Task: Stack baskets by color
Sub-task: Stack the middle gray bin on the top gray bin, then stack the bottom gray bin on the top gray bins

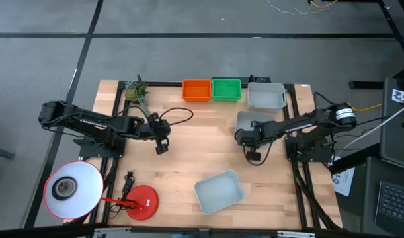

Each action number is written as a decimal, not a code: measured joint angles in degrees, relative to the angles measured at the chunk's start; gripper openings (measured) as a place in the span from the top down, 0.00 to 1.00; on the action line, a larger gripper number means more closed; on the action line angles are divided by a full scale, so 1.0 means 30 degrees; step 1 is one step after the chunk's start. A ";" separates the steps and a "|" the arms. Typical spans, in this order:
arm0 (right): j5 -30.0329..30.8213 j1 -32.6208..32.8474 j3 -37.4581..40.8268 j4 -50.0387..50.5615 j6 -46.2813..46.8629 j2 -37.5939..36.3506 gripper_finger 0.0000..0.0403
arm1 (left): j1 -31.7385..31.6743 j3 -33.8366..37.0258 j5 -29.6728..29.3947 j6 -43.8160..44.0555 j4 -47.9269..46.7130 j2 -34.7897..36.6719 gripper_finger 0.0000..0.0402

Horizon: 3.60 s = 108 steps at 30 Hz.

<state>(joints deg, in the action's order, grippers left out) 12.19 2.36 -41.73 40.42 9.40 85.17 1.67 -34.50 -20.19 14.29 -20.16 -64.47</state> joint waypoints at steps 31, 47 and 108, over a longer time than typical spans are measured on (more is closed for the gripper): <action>0.6611 -1.1071 -0.4679 0.5584 -1.3048 -0.2981 1.00 | 0.0000 -0.0007 -0.0124 -0.1170 0.0640 0.0000 1.00; 0.3728 -1.2637 -0.4664 0.5081 -1.3965 0.0006 1.00 | 0.0000 -0.0015 -0.0124 -0.1307 0.0634 0.0000 1.00; -1.0959 -0.2514 -0.5589 -0.1354 -0.5923 -0.1291 0.66 | 0.0000 -0.0015 -0.0117 -0.1439 0.0627 -0.0007 1.00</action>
<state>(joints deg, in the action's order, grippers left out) -20.69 -5.18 -58.50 36.36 -8.37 81.30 1.67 -34.54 -20.53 9.98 -18.28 -64.49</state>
